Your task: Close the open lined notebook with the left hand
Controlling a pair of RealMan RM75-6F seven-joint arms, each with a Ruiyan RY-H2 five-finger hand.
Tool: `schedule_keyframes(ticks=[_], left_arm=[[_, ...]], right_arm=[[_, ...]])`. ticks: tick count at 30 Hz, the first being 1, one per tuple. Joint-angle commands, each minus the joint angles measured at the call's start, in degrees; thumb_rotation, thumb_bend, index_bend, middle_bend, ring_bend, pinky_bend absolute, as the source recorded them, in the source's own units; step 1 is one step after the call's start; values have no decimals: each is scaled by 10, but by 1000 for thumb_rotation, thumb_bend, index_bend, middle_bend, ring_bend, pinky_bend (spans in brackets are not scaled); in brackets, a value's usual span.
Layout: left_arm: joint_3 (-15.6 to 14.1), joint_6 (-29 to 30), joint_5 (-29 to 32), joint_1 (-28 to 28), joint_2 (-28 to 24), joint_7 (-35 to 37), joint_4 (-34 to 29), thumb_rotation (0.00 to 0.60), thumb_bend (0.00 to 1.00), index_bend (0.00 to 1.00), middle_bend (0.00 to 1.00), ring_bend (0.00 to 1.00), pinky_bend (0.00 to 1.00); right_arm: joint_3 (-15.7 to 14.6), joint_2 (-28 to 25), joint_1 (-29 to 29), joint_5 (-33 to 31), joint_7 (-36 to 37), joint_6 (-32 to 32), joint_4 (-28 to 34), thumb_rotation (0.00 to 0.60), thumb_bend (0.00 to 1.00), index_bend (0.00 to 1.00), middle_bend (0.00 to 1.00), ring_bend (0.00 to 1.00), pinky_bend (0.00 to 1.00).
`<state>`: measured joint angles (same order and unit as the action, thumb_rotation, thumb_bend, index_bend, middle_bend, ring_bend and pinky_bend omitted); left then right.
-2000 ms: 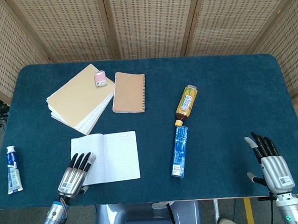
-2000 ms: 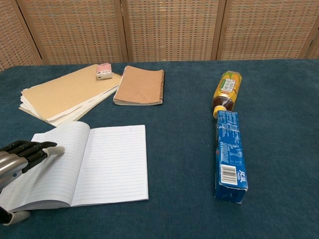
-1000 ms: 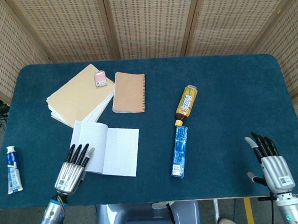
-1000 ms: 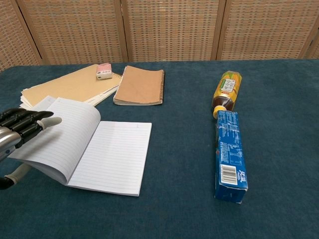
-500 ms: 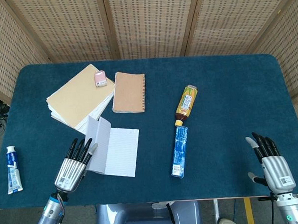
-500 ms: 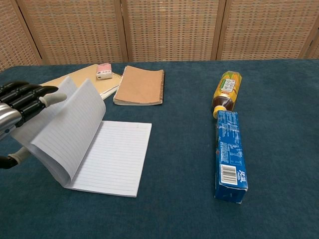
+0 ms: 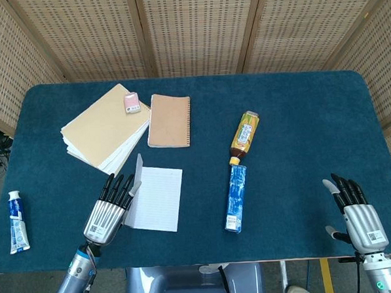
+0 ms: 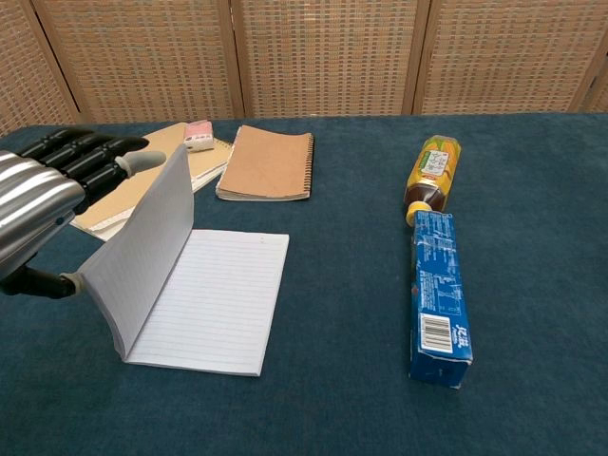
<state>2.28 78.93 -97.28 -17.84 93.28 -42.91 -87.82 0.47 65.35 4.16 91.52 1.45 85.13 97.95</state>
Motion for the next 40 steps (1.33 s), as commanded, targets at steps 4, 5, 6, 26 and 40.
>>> schedule_keyframes(ticks=[4, 5, 6, 26, 40], left_arm=[[17, -24, 13, -19, 9, -30, -12, 600, 345, 0, 0, 0, 0], [17, -25, 15, -20, 9, -32, -14, 600, 345, 0, 0, 0, 0], [17, -27, 17, -21, 10, -35, -17, 600, 345, 0, 0, 0, 0], [-37, 47, 72, 67, -118, 141, -49, 600, 253, 0, 0, 0, 0], [-39, 86, 94, 113, -183, 245, -41, 600, 0, 0, 0, 0, 0]], right_arm=[[1, -1, 1, -3, 3, -2, -1, 600, 111, 0, 0, 0, 0], [1, -1, 1, -3, 4, -2, -1, 600, 112, 0, 0, 0, 0], [1, -2, 1, -4, 4, -2, -1, 600, 112, 0, 0, 0, 0], [0, -2, -2, 3, -6, 4, 3, 600, 112, 0, 0, 0, 0], [0, 11, 1, 1, -28, -3, -3, 600, 111, 0, 0, 0, 0]])
